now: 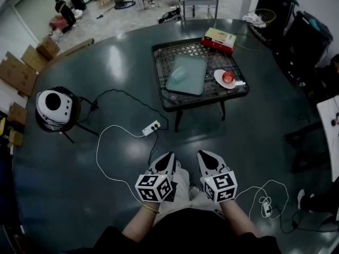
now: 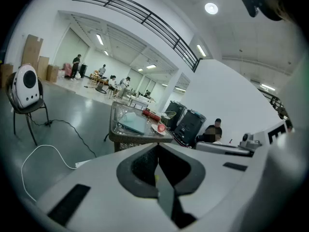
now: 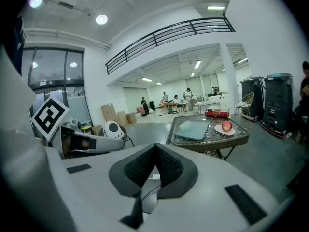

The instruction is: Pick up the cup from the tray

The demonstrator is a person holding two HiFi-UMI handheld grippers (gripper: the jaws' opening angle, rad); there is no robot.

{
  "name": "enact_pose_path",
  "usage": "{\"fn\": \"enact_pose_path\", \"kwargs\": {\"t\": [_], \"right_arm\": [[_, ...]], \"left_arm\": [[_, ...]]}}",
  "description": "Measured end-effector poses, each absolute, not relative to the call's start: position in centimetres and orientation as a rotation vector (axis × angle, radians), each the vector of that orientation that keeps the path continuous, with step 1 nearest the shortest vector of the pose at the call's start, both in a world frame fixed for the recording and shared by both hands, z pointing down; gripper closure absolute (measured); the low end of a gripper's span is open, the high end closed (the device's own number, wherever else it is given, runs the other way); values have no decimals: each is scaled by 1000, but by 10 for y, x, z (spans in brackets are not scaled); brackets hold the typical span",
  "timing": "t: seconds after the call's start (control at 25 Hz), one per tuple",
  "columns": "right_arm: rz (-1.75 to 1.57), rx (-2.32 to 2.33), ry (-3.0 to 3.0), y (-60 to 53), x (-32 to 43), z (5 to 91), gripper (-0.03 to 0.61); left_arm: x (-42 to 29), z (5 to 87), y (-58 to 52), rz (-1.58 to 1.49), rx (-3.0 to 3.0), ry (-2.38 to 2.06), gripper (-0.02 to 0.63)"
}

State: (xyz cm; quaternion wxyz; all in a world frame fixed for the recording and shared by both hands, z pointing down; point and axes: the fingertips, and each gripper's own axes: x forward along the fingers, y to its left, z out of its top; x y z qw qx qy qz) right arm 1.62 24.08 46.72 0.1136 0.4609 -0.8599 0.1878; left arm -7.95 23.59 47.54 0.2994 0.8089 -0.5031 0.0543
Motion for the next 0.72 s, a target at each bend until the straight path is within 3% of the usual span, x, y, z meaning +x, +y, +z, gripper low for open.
{"fn": "enact_pose_path", "kwargs": {"t": [0.28, 0.72], "right_arm": [[538, 1348, -2507, 297, 17, 461, 574], [508, 1330, -2554, 305, -3, 447, 574]], "left_arm": [[-60, 474, 295, 234, 2196, -1282, 603], [-74, 452, 297, 240, 2242, -1342, 603]]}}
